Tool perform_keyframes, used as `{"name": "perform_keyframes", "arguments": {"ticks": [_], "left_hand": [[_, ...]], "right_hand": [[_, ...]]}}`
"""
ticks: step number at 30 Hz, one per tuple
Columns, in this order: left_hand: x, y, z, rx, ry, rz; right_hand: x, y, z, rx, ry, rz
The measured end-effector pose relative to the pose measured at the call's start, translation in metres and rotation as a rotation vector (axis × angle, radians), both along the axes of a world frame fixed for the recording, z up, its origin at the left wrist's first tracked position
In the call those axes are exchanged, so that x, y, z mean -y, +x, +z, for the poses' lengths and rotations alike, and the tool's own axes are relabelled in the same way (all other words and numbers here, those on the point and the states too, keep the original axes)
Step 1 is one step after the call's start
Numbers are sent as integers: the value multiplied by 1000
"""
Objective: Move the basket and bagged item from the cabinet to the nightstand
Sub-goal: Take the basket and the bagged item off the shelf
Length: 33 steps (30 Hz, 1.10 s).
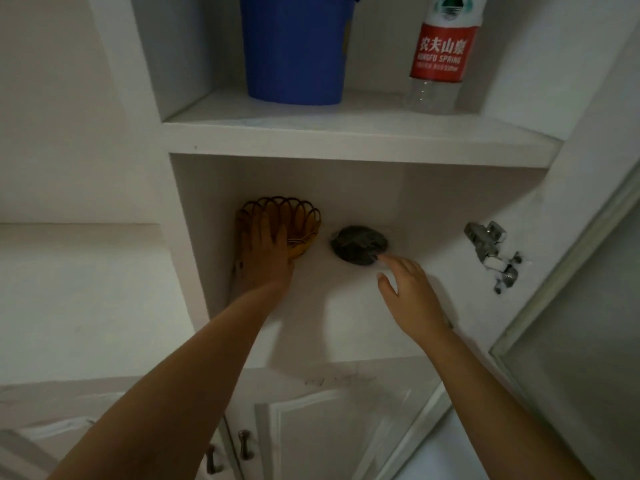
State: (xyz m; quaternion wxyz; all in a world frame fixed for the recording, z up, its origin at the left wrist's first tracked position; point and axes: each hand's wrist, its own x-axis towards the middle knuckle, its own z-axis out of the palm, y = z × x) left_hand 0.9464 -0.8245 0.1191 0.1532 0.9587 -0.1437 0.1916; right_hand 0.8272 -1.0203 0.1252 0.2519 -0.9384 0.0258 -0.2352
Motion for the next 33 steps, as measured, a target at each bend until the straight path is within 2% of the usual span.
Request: {"name": "perform_keyframes", "arguments": {"ticks": [6, 11, 16, 25, 33], "left_hand": [[1, 11, -8, -2, 32, -48], [3, 15, -7, 23, -102, -51], [3, 9, -7, 43, -149, -55], [1, -21, 2, 19, -154, -60], [-4, -37, -9, 76, -147, -111]], "right_hand": [[10, 7, 0, 13, -17, -20], [13, 11, -1, 16, -20, -21], [12, 15, -2, 2, -25, -8], [13, 52, -5, -118, -90, 27], [18, 87, -28, -200, -199, -9]]}}
